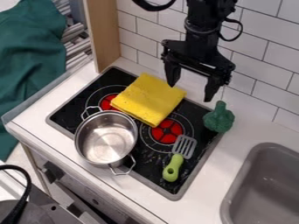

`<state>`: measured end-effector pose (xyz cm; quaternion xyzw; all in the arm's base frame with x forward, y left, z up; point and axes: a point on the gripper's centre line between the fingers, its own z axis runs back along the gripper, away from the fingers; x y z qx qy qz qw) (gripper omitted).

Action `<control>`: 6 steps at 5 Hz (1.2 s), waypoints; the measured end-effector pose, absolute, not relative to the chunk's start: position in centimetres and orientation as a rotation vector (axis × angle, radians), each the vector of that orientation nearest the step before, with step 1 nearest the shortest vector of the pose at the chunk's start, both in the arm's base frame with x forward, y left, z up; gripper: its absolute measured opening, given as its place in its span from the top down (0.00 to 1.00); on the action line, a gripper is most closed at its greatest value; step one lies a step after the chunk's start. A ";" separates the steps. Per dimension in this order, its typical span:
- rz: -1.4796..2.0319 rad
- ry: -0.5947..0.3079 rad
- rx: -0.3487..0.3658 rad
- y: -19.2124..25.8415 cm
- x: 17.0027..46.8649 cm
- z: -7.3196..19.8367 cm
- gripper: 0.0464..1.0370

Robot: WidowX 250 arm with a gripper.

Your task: Placed the silver pot on the yellow cloth

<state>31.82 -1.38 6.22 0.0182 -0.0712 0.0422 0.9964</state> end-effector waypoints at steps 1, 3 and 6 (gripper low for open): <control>0.084 -0.110 0.040 -1.3 31.3 5.2 0.03; 0.146 -0.154 0.047 2.2 28.6 4.4 0.03; 0.224 -0.056 -0.003 4.9 24.9 -0.2 0.03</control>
